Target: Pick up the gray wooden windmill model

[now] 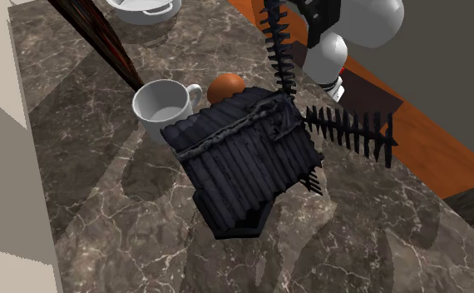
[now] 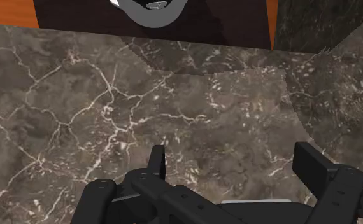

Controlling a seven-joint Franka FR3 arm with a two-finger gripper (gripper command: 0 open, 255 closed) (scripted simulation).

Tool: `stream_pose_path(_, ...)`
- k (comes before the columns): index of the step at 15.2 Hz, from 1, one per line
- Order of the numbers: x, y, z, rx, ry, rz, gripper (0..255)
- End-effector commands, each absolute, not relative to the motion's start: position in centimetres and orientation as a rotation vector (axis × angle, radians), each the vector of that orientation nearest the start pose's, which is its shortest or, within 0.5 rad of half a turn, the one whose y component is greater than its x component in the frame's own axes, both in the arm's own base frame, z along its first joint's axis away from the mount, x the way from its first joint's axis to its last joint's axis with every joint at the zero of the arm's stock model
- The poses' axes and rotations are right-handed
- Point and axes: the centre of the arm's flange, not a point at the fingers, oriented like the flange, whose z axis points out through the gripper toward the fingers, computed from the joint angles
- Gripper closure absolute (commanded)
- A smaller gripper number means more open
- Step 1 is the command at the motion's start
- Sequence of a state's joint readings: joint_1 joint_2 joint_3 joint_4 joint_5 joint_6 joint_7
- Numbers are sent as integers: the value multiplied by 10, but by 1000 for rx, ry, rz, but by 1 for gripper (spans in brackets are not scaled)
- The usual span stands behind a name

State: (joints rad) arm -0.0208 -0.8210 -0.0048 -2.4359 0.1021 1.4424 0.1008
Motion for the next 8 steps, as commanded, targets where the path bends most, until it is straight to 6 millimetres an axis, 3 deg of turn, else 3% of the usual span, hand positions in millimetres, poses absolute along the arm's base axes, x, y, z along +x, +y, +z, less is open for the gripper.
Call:
stream_pose_path(1, 281, 4, 554, -3026, 182, 268, 0)
stream_pose_path(8, 323, 26, 607, -2947, 272, 22, 0)
